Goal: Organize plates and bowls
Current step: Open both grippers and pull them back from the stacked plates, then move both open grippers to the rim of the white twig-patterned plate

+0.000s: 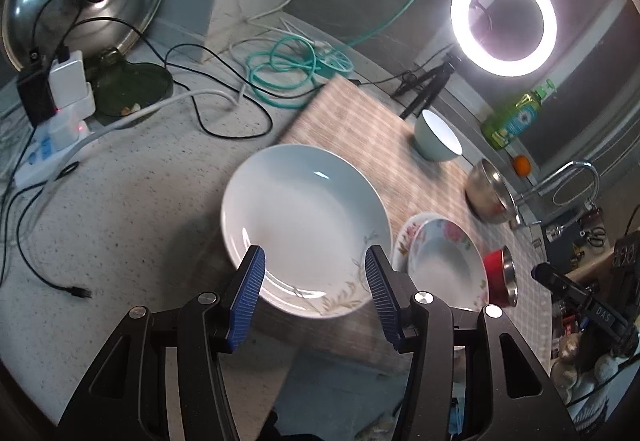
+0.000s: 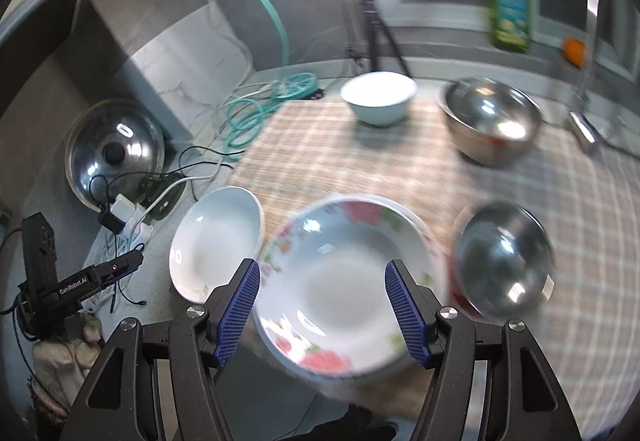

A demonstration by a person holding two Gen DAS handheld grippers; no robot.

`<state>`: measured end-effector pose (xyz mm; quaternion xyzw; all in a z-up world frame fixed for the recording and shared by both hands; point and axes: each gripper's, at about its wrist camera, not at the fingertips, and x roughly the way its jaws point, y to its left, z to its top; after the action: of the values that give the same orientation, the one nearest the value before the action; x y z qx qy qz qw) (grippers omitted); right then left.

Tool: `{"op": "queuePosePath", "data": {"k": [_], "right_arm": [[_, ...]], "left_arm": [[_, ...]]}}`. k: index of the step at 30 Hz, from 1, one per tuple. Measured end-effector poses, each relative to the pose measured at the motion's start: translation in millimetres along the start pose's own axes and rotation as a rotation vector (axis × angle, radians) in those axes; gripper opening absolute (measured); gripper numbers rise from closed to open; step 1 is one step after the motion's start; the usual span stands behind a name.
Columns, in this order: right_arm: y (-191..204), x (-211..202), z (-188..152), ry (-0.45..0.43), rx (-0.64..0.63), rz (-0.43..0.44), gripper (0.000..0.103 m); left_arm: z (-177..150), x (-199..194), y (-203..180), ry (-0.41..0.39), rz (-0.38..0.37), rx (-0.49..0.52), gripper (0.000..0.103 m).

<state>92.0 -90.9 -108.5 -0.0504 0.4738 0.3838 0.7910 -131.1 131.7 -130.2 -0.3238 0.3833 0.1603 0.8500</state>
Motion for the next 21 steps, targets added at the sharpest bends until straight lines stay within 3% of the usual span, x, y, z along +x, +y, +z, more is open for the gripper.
{"op": "queuePosePath", "data": {"k": [5, 8, 12, 18, 21], "right_arm": [[24, 37, 17, 0.064, -0.005, 0.069, 0.061], [31, 58, 27, 0.101, -0.008, 0.078, 0.053], [39, 75, 34, 0.134, -0.010, 0.105, 0.050], [52, 81, 26, 0.168, -0.051, 0.163, 0.050], [52, 82, 24, 0.181, -0.063, 0.171, 0.050]], "left_arm": [[-6, 14, 19, 0.041, -0.013, -0.055, 0.047], [-11, 17, 23, 0.065, -0.008, -0.056, 0.044], [-17, 17, 35, 0.089, -0.009, -0.131, 0.044], [-26, 3, 34, 0.007, 0.015, -0.130, 0.045], [-28, -3, 32, -0.048, 0.041, -0.142, 0.053]]}}
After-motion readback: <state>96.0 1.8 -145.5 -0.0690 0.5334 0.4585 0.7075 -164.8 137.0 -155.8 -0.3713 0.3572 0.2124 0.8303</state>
